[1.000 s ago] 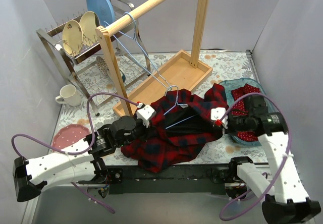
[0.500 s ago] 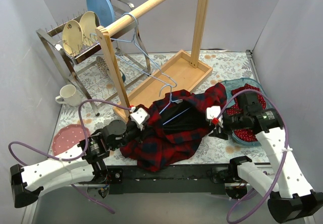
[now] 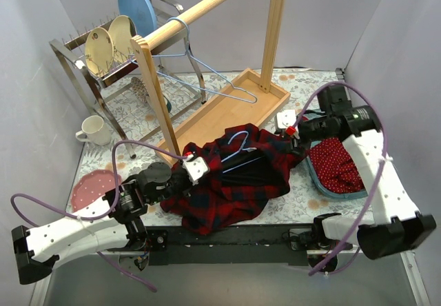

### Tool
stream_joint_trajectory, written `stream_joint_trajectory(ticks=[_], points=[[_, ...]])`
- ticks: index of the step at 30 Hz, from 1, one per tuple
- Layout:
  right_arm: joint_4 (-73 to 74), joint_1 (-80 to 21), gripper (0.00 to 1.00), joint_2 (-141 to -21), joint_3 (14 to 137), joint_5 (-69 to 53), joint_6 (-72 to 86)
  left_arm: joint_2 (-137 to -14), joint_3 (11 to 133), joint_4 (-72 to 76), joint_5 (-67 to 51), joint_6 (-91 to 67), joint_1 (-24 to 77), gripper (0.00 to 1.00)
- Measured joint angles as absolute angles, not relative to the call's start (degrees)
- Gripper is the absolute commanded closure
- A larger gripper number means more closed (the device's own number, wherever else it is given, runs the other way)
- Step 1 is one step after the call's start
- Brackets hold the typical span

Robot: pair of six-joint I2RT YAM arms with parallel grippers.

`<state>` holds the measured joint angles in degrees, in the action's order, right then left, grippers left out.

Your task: Place the skirt on the hanger

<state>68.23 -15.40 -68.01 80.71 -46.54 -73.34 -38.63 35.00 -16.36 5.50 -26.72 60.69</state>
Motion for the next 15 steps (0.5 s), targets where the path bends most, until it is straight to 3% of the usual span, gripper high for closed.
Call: stream_joint_trajectory(ticks=[10, 13, 15], points=[[72.0, -20.1, 0.37, -74.9, 76.8, -50.0, -82.7, -35.9, 35.0, -16.9, 2.8, -22.2, 60.7, 1.00], [71.4, -23.8, 0.43, -75.3, 72.6, -50.9, -82.2, -35.8, 35.0, -16.8, 2.5, -21.6, 60.7, 1.00], [70.3, -25.3, 0.54, -75.3, 70.5, -51.2, -80.8, -35.7, 35.0, -16.8, 2.3, -21.4, 60.7, 1.00]])
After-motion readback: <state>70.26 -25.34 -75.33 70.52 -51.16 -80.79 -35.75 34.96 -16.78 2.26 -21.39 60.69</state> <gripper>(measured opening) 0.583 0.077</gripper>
